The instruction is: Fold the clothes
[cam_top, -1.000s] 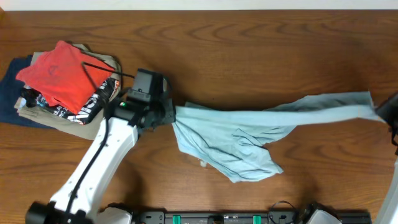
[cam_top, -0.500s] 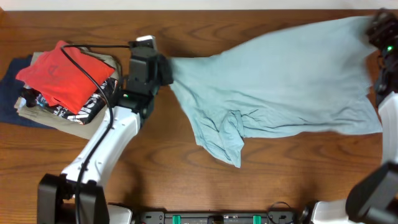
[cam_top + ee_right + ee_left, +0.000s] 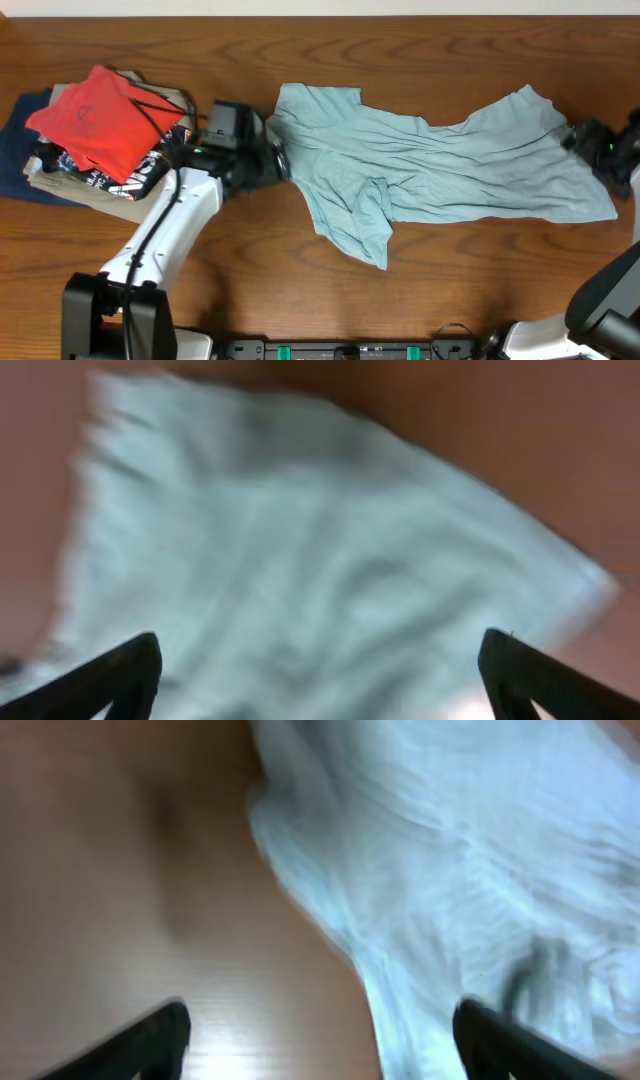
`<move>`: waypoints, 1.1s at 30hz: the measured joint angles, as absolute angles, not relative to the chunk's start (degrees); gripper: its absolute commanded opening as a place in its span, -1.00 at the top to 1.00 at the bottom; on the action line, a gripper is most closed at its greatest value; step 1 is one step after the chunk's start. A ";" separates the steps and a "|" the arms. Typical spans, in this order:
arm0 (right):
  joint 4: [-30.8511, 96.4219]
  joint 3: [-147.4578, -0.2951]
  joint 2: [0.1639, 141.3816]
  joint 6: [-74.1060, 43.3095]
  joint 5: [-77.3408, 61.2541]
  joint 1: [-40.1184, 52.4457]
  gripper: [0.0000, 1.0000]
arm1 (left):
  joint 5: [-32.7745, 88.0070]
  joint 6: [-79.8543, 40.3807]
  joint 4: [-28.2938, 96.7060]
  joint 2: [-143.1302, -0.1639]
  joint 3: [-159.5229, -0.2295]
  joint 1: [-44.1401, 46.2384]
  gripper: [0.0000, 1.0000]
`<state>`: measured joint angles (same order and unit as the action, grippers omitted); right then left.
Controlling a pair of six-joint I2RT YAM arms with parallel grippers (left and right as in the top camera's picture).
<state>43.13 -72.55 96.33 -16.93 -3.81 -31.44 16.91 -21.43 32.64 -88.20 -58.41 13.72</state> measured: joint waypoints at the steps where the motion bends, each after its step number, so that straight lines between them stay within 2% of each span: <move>1: 44.27 -72.20 96.31 -16.84 -2.37 -32.23 -0.98 | 18.11 -21.45 34.33 -88.20 -58.39 14.83 -0.70; 7: 44.95 -68.42 96.25 -16.75 -0.67 -34.96 -0.98 | 21.30 -23.88 35.09 -88.27 -55.83 22.35 -0.70; 9: 44.53 -66.48 96.25 -16.73 -0.60 -35.11 -0.91 | 21.96 -25.91 34.72 -88.66 -54.98 25.06 -0.70; 16: 39.00 -59.59 96.23 -17.80 -0.12 -35.16 -0.84 | 24.51 -34.44 27.38 -92.79 -54.59 34.59 -0.70; 23: 38.44 -58.74 96.23 -19.11 2.04 -35.18 -0.84 | 27.09 -46.39 20.97 -98.19 -54.57 41.45 -0.69; 28: 38.35 -58.74 96.23 -19.68 2.52 -35.18 -0.72 | 27.55 -54.83 17.54 -101.78 -54.54 44.47 -0.23; 30: 38.26 -58.74 96.23 -20.03 2.63 -35.18 -0.66 | 27.73 -56.10 16.40 -102.24 -54.54 44.99 -0.15; 33: 37.69 -58.74 96.23 -20.32 2.70 -35.18 -0.63 | 27.88 -57.19 16.05 -102.24 -54.54 45.15 -0.14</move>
<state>37.69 -58.74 96.23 -20.32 2.70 -35.18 27.88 -57.19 16.05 -102.24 -54.54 45.15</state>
